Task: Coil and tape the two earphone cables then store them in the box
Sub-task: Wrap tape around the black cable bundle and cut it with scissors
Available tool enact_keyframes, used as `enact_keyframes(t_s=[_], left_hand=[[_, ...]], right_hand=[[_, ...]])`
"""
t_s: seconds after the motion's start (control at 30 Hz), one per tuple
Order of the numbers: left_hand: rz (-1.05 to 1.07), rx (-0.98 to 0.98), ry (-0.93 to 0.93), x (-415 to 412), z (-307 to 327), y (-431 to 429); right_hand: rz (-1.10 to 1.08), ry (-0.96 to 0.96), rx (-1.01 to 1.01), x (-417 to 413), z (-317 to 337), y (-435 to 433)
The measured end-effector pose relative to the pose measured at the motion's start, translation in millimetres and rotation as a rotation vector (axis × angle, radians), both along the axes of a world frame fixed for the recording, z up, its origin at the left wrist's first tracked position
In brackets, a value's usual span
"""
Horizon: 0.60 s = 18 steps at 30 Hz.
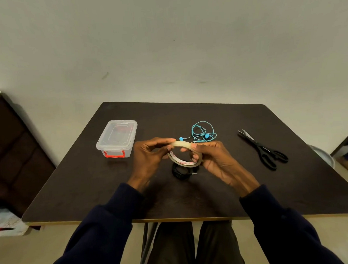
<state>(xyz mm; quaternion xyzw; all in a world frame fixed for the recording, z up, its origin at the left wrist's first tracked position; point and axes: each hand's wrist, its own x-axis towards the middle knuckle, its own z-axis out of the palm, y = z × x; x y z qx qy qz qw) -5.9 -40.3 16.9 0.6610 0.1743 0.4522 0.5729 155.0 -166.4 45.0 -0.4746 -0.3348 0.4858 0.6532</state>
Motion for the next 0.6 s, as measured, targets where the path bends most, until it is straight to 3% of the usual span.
enact_keyframes(t_s=[0.47, 0.6], left_hand=[[-0.139, -0.618, -0.168, 3.0, -15.4, 0.5], [-0.158, -0.561, -0.121, 0.6, -16.7, -1.1]], right_hand=[[0.033, 0.128, 0.079, -2.2, -2.4, -2.3], [-0.021, 0.101, 0.059, -3.0, -3.6, 0.8]])
